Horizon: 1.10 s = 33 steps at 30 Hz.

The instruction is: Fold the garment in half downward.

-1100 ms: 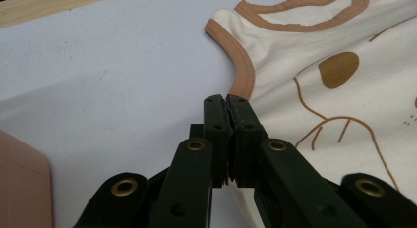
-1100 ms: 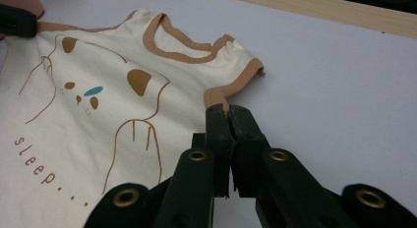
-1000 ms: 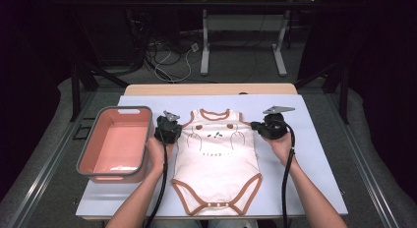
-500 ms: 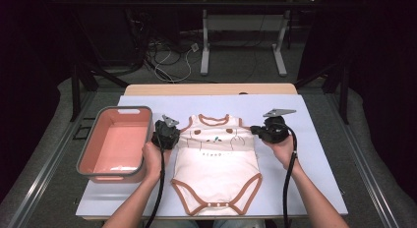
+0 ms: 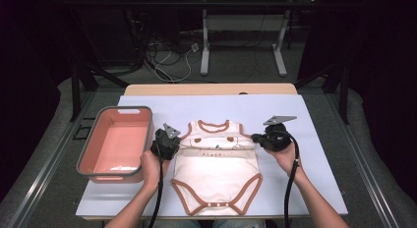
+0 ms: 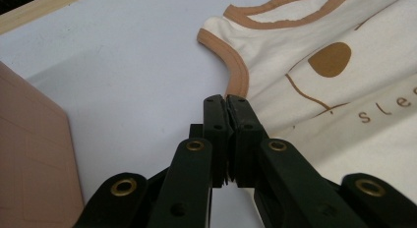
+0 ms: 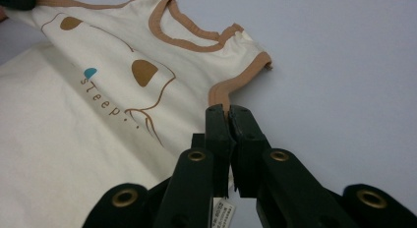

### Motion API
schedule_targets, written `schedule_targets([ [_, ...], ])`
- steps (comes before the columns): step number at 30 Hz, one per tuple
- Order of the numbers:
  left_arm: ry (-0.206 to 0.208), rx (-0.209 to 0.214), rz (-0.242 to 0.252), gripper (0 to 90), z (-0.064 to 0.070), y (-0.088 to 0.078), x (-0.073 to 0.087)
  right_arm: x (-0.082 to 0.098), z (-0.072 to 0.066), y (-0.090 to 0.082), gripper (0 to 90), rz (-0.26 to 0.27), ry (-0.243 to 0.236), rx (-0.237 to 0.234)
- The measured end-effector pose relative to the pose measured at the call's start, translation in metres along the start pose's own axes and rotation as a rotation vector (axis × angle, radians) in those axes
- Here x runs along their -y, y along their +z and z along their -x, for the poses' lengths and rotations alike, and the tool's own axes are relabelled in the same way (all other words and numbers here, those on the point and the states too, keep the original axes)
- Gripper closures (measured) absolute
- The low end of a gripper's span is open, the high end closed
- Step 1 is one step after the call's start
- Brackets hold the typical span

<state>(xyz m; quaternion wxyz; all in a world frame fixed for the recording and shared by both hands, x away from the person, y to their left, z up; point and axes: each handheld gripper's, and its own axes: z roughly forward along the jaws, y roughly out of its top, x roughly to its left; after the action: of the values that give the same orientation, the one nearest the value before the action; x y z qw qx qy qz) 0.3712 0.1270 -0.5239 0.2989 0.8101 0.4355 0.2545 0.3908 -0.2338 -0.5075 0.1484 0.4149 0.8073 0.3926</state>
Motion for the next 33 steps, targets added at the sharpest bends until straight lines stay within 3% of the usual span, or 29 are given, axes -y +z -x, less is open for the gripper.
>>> schedule_targets([
  [8, 0.055, 0.012, -0.034, 87.6, 0.013, -0.003, 0.019, 0.012, -0.009, 0.003, 87.1, -0.088, -0.038, -0.019],
  [15, 0.073, 0.035, -0.058, 87.4, 0.014, -0.001, 0.026, 0.023, -0.015, 0.009, 86.8, -0.158, -0.061, -0.014],
  [18, 0.081, 0.043, -0.069, 87.2, 0.015, 0.001, 0.028, 0.025, -0.015, 0.014, 86.7, -0.149, -0.068, -0.022],
  [20, 0.087, 0.049, -0.072, 87.1, 0.016, 0.002, 0.031, 0.025, -0.015, 0.015, 86.5, -0.192, -0.078, -0.011],
  [25, 0.091, 0.060, -0.076, 87.0, 0.015, 0.002, 0.032, 0.028, -0.015, 0.019, 86.5, -0.227, -0.066, -0.001],
  [26, 0.091, 0.063, -0.080, 87.0, 0.015, 0.002, 0.033, 0.029, -0.014, 0.021, 86.5, -0.201, -0.073, -0.021],
  [27, 0.092, 0.061, -0.074, 87.0, 0.015, 0.003, 0.033, 0.028, -0.015, 0.020, 86.5, -0.239, -0.065, -0.014],
  [28, 0.091, 0.064, -0.075, 86.9, 0.015, 0.003, 0.033, 0.029, -0.014, 0.022, 86.5, -0.225, -0.084, -0.011],
  [33, 0.103, 0.057, -0.080, 86.5, 0.017, 0.004, 0.033, 0.030, -0.015, 0.024, 86.0, -0.219, -0.090, -0.018],
])
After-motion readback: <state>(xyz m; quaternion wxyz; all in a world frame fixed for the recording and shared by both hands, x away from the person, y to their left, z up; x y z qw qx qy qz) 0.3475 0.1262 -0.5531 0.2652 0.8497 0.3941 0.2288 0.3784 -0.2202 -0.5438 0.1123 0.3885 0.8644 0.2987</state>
